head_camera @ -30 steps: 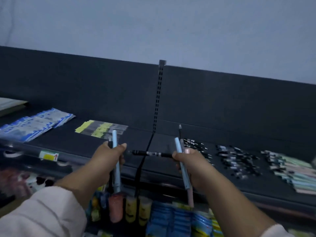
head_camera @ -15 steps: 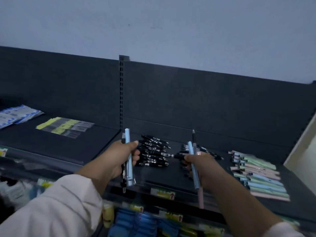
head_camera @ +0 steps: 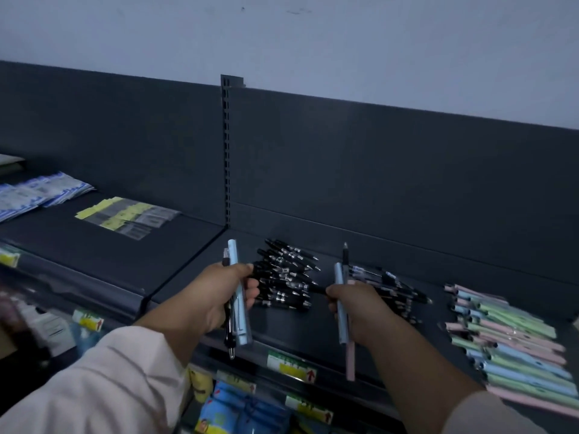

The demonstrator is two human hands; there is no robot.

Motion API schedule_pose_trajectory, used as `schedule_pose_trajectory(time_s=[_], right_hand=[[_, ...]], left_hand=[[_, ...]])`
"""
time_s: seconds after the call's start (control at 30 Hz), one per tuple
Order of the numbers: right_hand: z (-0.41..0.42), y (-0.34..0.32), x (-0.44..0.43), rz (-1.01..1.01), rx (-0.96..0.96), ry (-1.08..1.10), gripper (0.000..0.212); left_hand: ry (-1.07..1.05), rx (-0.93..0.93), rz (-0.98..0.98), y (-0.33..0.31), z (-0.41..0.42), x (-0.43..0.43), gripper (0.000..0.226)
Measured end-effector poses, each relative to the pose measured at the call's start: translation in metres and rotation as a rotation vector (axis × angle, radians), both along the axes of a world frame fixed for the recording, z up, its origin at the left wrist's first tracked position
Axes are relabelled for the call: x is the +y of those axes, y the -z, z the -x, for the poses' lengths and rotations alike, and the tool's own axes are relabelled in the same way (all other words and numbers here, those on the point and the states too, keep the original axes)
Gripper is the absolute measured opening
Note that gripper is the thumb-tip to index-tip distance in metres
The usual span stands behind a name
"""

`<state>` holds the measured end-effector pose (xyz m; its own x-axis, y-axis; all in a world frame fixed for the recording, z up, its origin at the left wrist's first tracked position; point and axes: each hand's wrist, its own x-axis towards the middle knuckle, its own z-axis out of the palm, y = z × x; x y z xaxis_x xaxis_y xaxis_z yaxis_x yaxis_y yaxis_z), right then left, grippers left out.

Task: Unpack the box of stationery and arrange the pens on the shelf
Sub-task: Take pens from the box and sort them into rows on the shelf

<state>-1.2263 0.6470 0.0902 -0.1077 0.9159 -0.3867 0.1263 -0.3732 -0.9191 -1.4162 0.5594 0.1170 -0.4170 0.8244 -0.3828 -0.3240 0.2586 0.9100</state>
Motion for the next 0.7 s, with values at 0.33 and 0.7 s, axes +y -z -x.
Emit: schedule_pose_trajectory(time_s=[0.33,0.7], right_hand=[[0.039,0.013,0.042,0.013,-0.026,-0.037,0.012],[0.041,0.008,0.058,-0.109,-0.087,-0.121,0.015]], left_hand=[[0.075,-0.070,0.004,0.012,0.028,0.061,0.018],[0.138,-0.190,-0.019,0.024,0.021,0.108,0.018]])
